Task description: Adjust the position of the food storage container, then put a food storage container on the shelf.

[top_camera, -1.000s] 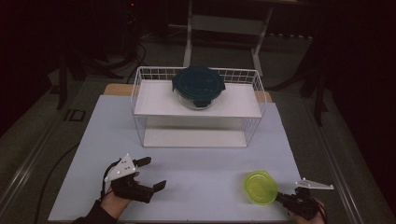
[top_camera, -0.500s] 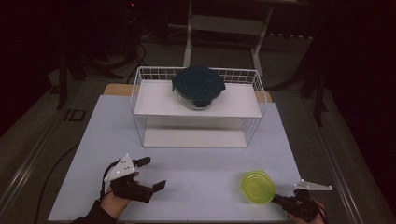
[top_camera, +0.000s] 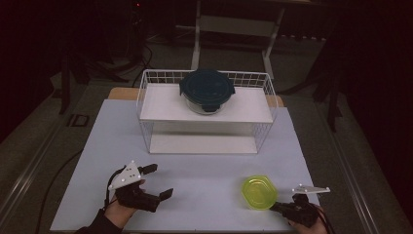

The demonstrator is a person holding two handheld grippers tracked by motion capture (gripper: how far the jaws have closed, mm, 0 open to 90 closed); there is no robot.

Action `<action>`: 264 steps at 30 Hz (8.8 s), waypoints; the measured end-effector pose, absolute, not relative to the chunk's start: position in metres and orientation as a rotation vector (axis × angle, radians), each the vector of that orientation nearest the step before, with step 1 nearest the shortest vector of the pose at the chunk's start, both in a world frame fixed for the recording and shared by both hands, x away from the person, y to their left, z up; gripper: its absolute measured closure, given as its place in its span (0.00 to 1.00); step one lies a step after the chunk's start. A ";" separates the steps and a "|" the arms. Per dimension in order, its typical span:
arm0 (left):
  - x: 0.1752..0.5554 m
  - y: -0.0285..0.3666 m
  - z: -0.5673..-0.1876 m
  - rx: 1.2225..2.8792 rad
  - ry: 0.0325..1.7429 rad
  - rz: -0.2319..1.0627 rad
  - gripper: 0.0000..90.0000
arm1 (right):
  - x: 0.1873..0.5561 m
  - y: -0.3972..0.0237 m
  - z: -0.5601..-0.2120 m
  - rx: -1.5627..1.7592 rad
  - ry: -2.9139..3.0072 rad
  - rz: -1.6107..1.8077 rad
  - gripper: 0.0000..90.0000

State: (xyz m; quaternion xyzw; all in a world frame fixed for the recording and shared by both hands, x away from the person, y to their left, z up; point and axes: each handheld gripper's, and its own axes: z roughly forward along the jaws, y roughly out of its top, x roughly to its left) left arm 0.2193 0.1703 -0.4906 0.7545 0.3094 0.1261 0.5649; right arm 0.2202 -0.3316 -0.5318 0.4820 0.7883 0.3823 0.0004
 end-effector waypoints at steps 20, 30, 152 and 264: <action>0.218 0.171 -0.490 1.781 0.714 0.299 0.01 | 0.241 -0.281 -0.530 1.380 2.619 1.167 1.00; 0.218 0.171 -0.490 1.779 0.716 0.296 0.01 | 0.244 -0.281 -0.530 1.398 2.607 1.159 1.00; 0.269 0.163 -0.472 1.759 0.862 -0.052 0.01 | 0.295 -0.182 -0.469 1.217 2.511 1.423 0.16; 0.285 0.150 -0.325 1.673 0.942 -0.204 0.91 | 0.291 -0.169 -0.310 1.341 2.384 1.652 0.90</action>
